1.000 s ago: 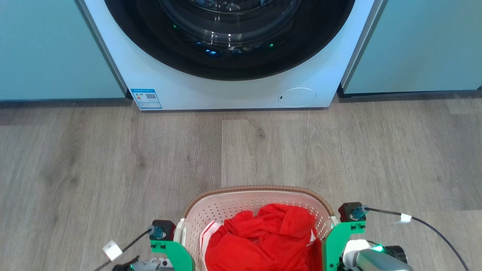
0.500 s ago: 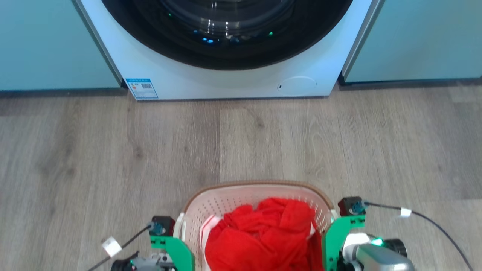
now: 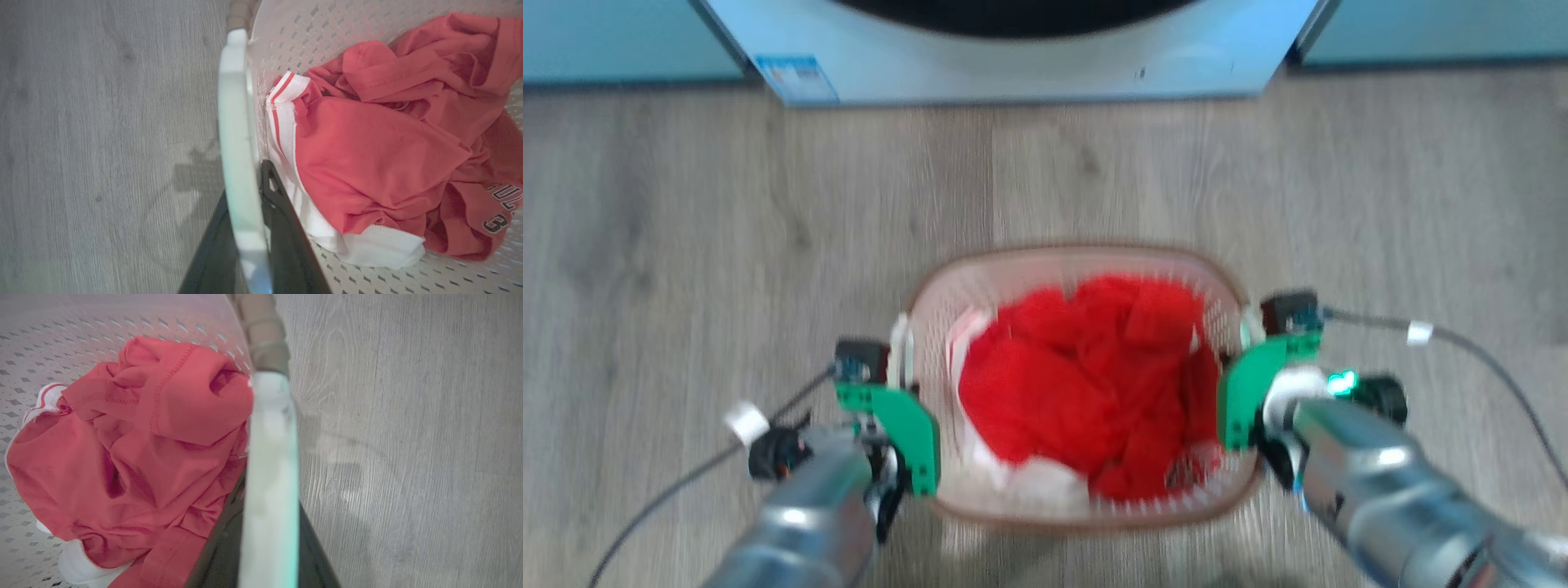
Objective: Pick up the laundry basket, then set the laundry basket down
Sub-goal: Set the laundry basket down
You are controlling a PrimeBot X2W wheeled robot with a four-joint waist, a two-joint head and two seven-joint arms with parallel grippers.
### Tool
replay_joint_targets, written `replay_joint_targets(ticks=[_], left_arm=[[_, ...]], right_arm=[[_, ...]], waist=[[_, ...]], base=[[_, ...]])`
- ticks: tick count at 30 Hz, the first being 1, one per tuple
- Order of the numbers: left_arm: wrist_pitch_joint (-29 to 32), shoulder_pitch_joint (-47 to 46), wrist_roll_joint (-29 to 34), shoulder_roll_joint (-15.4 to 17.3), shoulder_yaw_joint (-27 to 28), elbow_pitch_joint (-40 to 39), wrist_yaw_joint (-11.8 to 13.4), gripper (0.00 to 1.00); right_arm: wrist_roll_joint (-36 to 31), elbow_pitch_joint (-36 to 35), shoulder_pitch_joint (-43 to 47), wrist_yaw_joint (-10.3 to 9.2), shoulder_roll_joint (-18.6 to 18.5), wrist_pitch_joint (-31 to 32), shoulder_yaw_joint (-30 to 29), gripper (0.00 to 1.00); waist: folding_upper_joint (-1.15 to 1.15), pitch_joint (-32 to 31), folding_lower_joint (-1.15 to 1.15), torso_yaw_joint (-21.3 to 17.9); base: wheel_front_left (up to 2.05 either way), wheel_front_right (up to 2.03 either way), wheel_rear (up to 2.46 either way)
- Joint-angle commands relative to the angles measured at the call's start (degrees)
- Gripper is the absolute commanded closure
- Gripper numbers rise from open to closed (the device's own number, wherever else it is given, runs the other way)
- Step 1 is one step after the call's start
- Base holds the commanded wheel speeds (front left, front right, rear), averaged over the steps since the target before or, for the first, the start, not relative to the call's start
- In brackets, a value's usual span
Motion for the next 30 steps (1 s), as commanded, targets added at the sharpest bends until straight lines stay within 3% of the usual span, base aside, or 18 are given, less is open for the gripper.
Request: replay_joint_targets(ticks=[1, 12, 23, 30], left_arm=[[-1.37, -4.14, 0.51, 1.87, 1.53, 0.48, 1.45, 1.00], [-3.21, -14.69, 1.55, 1.80, 2.42, 0.61, 1.87, 1.00], [-3.59, -20.77, 3.40, 1.77, 3.46, -0.41, 2.60, 1.00], [-3.60, -22.07, 5.21, 1.96, 4.39, -1.38, 3.03, 1.00]], right_arm=[[-1.58, 0.20, -0.68, 0.34, 0.29, -0.86, 1.18, 1.00], [-5.52, 0.91, -11.71, 0.34, -0.42, -2.63, -1.95, 1.00], [-11.92, 0.93, -15.58, 0.34, -0.98, -3.02, -8.15, 1.00], [-15.56, 0.93, -16.23, 0.34, -0.85, -3.17, -11.76, 1.00]], waist=[[0.00, 5.44, 0.00, 0.39], [0.00, 20.10, 0.00, 1.79], [0.00, 29.00, 0.00, 2.29], [0.00, 31.20, 0.00, 2.33]], base=[[0.00, 0.00, 0.00], [0.00, 0.00, 0.00], [0.00, 0.00, 0.00], [0.00, 0.00, 0.00]])
